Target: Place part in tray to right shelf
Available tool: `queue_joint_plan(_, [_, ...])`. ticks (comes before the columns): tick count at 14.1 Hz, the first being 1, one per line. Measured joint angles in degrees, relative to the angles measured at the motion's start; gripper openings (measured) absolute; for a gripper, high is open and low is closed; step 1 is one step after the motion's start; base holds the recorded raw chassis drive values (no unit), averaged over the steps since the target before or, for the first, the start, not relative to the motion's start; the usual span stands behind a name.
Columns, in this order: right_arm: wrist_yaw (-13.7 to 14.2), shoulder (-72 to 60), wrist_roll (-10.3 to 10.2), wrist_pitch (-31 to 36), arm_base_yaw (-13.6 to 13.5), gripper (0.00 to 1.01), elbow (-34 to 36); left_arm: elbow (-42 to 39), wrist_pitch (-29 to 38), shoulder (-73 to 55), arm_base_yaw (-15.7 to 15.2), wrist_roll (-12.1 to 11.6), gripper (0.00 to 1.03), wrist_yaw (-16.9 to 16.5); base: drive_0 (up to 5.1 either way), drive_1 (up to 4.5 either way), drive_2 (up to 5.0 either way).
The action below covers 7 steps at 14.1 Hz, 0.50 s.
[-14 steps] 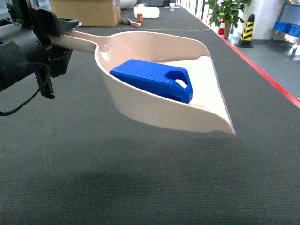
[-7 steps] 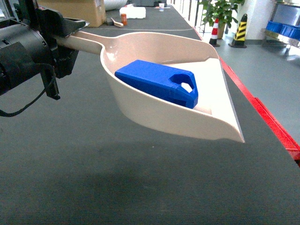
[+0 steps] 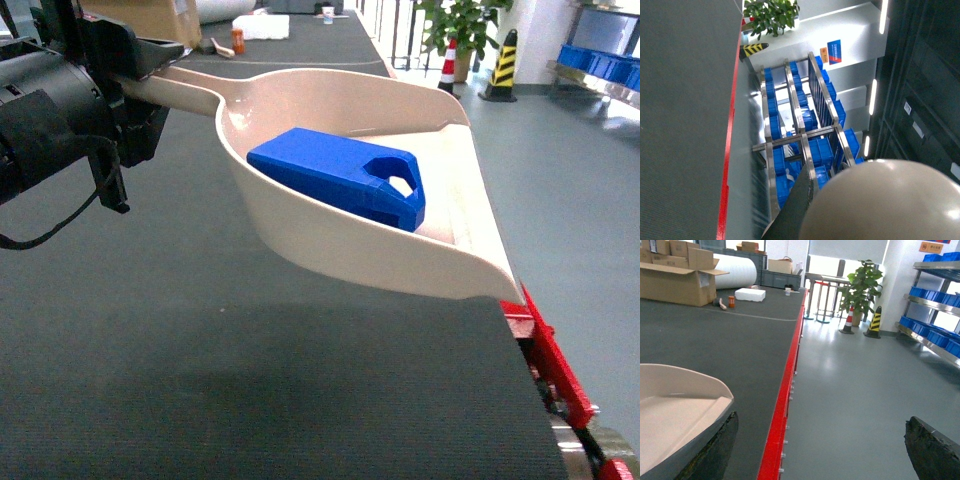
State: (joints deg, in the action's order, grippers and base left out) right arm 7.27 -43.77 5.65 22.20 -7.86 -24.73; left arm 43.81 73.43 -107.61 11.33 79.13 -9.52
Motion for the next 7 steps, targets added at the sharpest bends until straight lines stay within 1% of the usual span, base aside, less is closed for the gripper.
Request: queue_joint_plan(7, [0.0, 0.0, 0.0, 0.0, 0.0, 0.98, 0.0, 0.0, -0.2, 0.1, 0.2, 0.0, 0.13, 0.1, 4.9, -2.43, -2.4])
